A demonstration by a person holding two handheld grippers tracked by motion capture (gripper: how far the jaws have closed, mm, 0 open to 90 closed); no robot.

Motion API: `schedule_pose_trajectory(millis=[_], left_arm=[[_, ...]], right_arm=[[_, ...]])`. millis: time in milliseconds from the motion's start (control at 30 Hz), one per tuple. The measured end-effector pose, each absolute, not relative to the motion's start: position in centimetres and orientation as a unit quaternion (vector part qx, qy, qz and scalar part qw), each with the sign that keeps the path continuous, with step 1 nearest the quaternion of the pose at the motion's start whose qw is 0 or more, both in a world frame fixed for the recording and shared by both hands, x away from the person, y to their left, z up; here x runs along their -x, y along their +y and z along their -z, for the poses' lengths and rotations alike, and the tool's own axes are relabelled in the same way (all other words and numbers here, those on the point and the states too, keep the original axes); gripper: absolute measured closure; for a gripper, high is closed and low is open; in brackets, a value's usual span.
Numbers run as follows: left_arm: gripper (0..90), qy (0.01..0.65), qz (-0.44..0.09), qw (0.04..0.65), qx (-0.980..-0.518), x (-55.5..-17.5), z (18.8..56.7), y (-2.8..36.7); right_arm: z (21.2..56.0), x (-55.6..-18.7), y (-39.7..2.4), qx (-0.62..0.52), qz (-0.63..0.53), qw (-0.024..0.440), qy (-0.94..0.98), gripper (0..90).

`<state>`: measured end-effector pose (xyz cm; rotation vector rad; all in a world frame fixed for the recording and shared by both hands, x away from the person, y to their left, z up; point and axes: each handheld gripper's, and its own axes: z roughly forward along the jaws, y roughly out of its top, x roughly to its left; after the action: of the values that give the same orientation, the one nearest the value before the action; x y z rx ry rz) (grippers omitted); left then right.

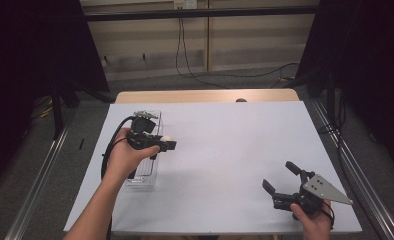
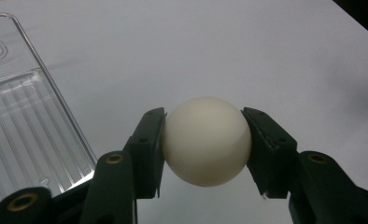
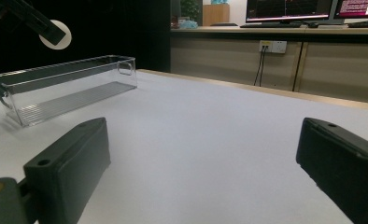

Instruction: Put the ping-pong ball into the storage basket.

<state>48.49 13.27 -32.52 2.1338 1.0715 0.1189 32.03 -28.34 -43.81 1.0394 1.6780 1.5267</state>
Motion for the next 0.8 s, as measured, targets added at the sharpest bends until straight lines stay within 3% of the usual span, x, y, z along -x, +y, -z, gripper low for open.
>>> schedule_pose_trajectory(millis=[800], left_arm=[[51.3, 0.423, -0.053, 0.362, -0.829, -49.0, 31.7, 14.5]], right_arm=[[43.9, -32.1, -28.3, -0.4, -0.579, 0.317, 0.635, 2.4]])
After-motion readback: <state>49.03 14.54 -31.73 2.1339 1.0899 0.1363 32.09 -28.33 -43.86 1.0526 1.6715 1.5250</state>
